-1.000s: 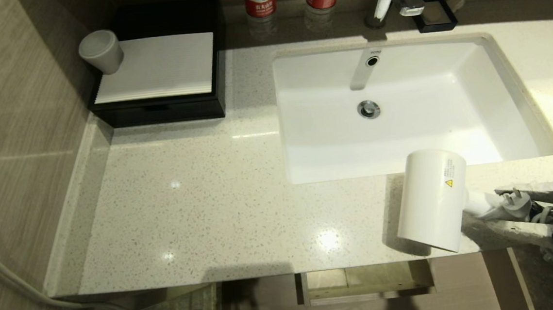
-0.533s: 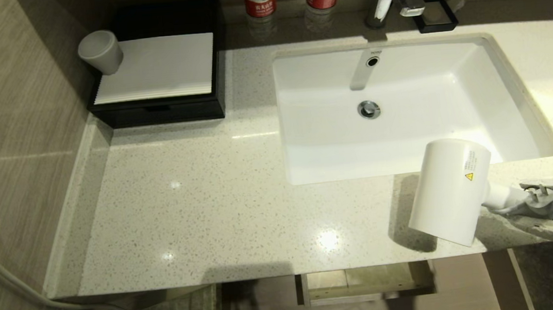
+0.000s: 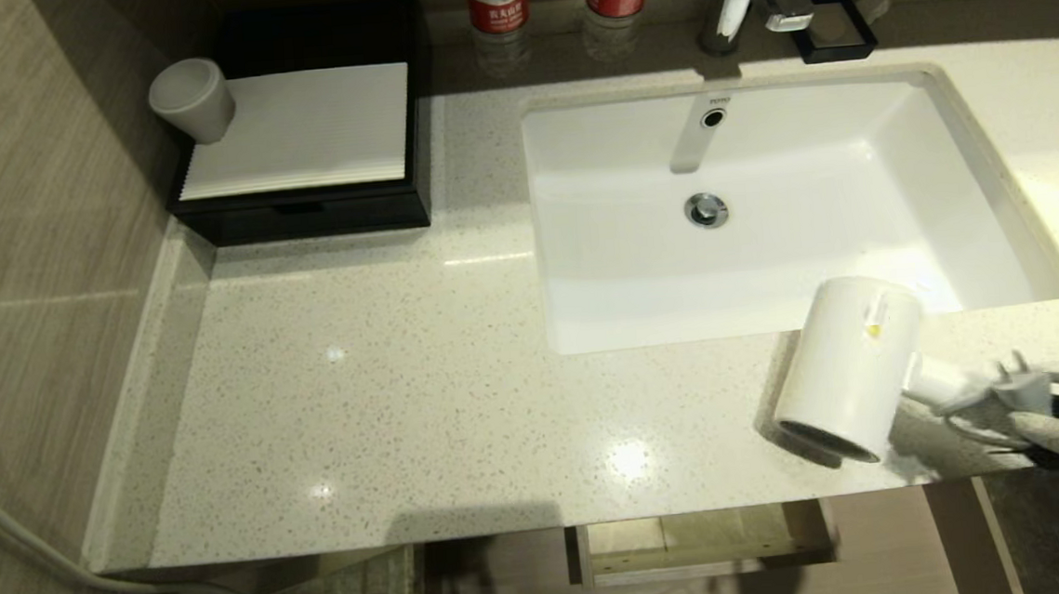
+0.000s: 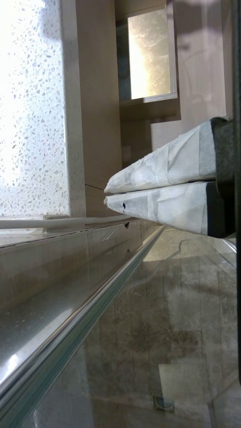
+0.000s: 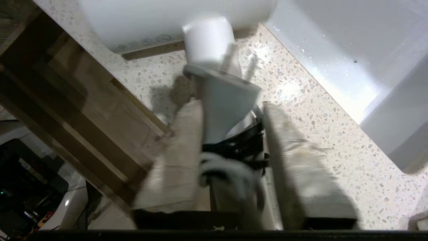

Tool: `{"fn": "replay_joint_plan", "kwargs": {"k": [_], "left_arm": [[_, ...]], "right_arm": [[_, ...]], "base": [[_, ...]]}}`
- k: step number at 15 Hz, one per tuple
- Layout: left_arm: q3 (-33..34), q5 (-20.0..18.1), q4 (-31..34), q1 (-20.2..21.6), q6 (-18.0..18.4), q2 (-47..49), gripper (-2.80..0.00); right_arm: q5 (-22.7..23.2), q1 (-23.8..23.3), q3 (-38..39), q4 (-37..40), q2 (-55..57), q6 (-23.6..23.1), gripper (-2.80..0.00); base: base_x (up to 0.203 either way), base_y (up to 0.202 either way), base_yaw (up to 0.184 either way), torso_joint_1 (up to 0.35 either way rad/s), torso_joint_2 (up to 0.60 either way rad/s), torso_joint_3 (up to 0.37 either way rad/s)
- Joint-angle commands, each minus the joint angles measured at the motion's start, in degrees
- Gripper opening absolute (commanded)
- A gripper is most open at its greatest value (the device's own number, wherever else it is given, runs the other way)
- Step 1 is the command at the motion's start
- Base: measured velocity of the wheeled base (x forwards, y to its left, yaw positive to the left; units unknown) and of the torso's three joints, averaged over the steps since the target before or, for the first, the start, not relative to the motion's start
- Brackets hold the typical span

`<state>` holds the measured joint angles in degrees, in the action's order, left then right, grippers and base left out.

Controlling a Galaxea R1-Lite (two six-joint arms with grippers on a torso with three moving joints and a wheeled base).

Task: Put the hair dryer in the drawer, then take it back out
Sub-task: Pick up the hairdryer

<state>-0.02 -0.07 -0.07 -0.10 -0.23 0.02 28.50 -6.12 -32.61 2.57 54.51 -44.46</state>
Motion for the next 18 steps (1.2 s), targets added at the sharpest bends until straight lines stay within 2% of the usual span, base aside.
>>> {"fn": "replay_joint_plan", "kwargs": {"k": [1,18], "left_arm": [[0.06,-0.01,-0.01,0.01,-0.03,-0.02,-2.80],[0.11,-0.01,-0.01,0.01,-0.03,-0.02,-2.80]], "right_arm": [[0.15,-0.03,0.22,0.56,-0.55,-0.36,-2.80],[0.53,-0.38,1.45,0.81,-1.69,-0.89,-2.80]], "base": [[0.000,0.000,0.000,0.000,0.00,0.000],[0.000,0.000,0.000,0.000,0.00,0.000]]}}
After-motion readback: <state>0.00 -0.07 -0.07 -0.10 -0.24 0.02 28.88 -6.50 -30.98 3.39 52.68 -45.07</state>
